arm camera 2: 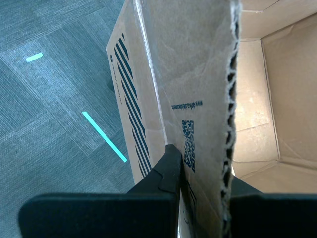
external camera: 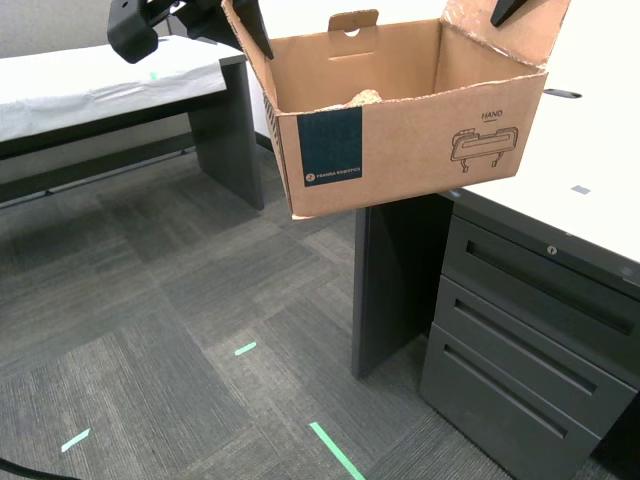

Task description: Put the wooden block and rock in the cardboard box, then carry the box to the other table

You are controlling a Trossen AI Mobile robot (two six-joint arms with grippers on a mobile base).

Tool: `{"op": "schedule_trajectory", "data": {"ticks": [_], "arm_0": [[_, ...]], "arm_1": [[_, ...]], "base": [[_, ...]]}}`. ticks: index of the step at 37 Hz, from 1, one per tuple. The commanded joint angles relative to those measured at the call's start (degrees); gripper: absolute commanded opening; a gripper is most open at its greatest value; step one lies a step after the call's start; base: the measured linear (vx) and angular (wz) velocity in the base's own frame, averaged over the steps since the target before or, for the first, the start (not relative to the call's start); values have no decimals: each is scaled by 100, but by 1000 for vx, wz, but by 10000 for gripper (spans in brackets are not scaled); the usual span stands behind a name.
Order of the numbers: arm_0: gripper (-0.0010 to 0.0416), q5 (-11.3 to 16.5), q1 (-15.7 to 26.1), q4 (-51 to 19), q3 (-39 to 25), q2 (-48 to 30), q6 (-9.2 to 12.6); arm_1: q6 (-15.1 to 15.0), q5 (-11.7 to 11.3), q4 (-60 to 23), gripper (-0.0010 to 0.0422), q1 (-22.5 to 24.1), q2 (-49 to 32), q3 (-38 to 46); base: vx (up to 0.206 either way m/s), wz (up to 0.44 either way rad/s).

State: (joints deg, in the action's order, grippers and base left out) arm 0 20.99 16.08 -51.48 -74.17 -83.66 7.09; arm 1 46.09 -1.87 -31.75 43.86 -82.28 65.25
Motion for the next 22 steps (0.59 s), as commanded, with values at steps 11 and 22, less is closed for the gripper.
{"op": "schedule_trajectory", "data": {"ticks": [11,22], "arm_0": [[-1,142,13,7,9,-13,-4],[-1,144,13,48,9,-13,-4]], "arm_1": [[417,122,125,-1,48,4,17],[498,79,151,-1,48,7,20]], "base": [[0,0],[0,0]]}}
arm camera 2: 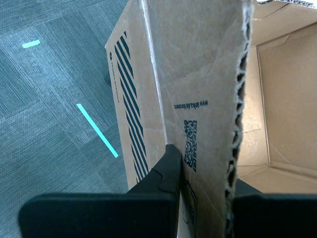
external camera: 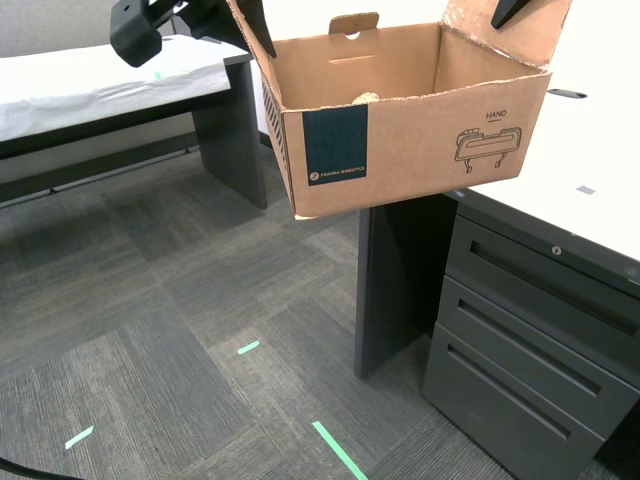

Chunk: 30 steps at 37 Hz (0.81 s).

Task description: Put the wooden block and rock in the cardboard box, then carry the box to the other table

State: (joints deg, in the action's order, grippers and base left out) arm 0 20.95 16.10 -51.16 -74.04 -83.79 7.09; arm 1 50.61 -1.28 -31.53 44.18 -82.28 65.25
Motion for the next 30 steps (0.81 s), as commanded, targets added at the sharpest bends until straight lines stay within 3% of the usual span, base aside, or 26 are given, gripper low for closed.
{"op": "schedule_trajectory", "data": {"ticks": [1,30], "arm_0": [[-1,146,13,13,-4,0,-4],[-1,146,13,11,-4,0,-11]], "arm_1": [[46,20,131,-1,15,4,17],[87,15,116,-1,15,7,17]], "base": [[0,0],[0,0]]}}
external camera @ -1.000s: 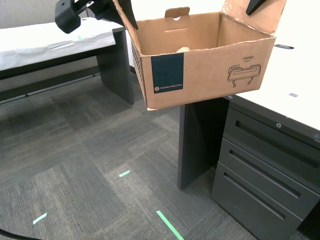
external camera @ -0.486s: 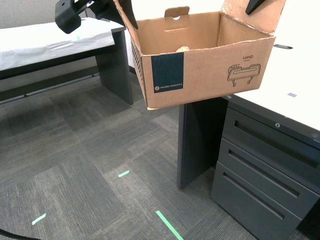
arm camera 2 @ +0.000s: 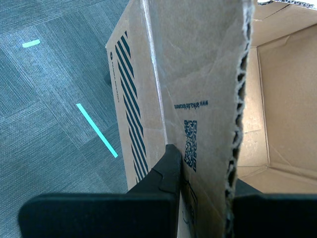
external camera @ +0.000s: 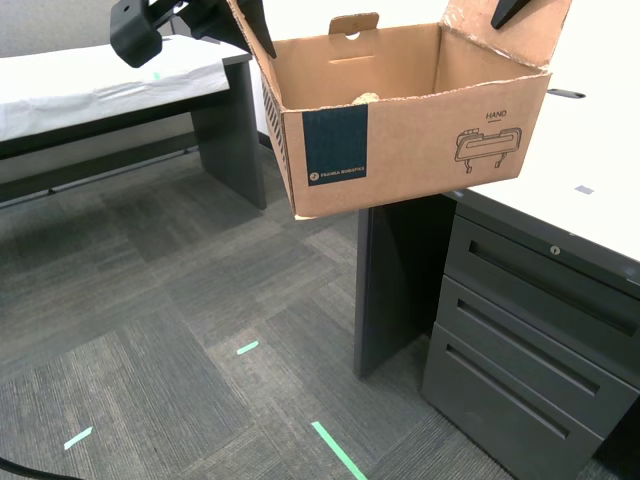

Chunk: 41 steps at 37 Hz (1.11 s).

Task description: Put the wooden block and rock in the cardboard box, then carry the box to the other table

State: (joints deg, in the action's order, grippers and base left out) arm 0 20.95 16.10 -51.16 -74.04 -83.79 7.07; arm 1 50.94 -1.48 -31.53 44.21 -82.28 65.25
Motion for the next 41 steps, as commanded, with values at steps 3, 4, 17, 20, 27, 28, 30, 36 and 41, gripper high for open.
{"op": "schedule_trajectory", "data": {"ticks": [3,4,17,20,27,28,30,36,41], "arm_0": [[-1,146,13,11,-4,0,-13],[-1,146,13,11,-4,0,-17],[-1,149,20,-101,-4,7,-70],[-1,146,28,-160,-4,7,-72],[-1,146,37,-140,-4,7,-116],[-1,149,37,-120,-4,7,-114],[-1,149,39,-98,-4,7,-114],[-1,149,50,-94,-4,7,-114],[-1,149,66,-57,-4,7,-33]], "arm_1": [[94,-9,111,-1,13,7,17],[125,-70,98,-1,13,7,17],[511,-669,-660,-1,48,17,17],[688,-678,-647,-1,149,46,17],[868,-824,-442,-1,350,46,17],[868,-817,-439,-1,350,46,17],[861,-824,-439,-1,350,46,17],[584,-831,-439,0,350,52,17],[37,-994,-444,0,348,59,17]], "base": [[0,0],[0,0],[56,-12],[126,-35],[150,-42],[168,-41],[170,-37],[178,88],[182,315]]}}
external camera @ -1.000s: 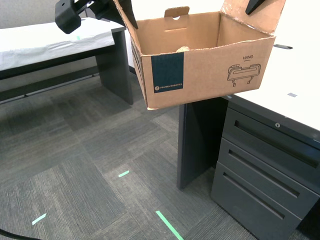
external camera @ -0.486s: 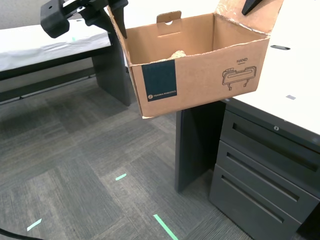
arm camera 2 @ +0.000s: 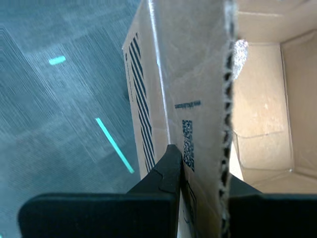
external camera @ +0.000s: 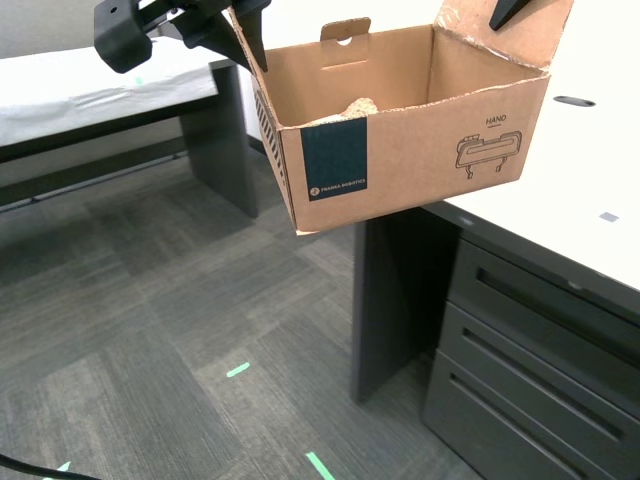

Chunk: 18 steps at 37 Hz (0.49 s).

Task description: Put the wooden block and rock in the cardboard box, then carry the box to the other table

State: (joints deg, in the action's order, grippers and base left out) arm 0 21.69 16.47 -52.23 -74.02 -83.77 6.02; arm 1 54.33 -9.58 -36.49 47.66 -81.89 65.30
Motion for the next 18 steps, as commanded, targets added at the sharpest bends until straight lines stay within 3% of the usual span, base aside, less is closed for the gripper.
{"op": "schedule_trajectory", "data": {"ticks": [1,7,11,18], "arm_0": [[-1,72,42,76,-7,4,149],[-1,72,85,83,-7,4,461],[-1,74,92,55,-7,7,555],[-1,74,96,-72,-4,7,531]], "arm_1": [[-452,-249,50,0,0,20,13],[-960,-321,-55,0,-2,118,13],[-1047,-323,-68,0,-4,262,13],[-964,-308,-127,0,7,382,-4]], "base": [[189,439],[194,494],[198,384],[191,242]]}}
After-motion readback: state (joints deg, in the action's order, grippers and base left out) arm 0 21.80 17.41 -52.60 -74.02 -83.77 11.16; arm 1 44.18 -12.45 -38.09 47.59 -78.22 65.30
